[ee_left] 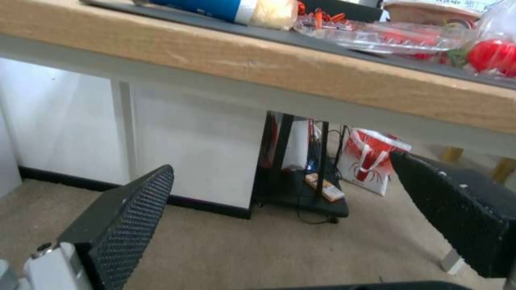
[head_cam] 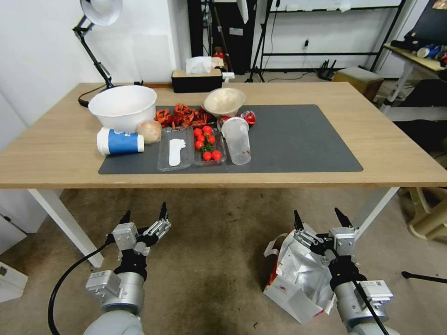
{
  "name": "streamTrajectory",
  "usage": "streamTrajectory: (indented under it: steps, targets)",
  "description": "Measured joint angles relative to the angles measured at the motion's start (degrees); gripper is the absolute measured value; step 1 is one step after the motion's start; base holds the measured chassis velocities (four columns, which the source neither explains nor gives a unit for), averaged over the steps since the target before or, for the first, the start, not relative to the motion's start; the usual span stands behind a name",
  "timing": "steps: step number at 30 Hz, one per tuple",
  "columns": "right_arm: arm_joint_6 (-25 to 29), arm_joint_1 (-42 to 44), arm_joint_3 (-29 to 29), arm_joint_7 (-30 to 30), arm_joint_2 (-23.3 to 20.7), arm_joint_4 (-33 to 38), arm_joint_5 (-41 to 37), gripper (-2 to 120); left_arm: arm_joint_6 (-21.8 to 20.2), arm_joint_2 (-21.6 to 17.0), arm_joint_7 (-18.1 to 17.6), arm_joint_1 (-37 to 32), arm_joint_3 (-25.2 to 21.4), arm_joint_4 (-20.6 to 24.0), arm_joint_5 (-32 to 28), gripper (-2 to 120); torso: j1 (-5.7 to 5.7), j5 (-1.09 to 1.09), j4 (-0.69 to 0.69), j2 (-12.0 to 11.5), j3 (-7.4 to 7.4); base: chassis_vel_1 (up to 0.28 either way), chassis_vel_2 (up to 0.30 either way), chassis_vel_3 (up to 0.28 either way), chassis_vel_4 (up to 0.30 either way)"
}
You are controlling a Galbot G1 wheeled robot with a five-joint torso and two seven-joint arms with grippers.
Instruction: Pick up the food delivery bag from the floor and place it on the table.
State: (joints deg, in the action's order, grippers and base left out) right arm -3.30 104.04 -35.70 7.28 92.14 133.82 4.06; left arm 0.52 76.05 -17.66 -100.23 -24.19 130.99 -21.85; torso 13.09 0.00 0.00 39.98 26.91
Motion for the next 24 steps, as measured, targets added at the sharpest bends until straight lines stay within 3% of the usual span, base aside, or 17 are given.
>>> streamTrajectory:
  steps: [24]
  targets:
    - [0.0, -0.1, -0.01, 0.21, 0.0, -0.01, 0.51, 100, 0.05, -0.15, 0.02, -0.01, 0.02, 0.11, -0.15, 100, -2.42, 0.0, 0.0, -5.92, -3.52, 0.0, 0.0, 0.0, 0.0]
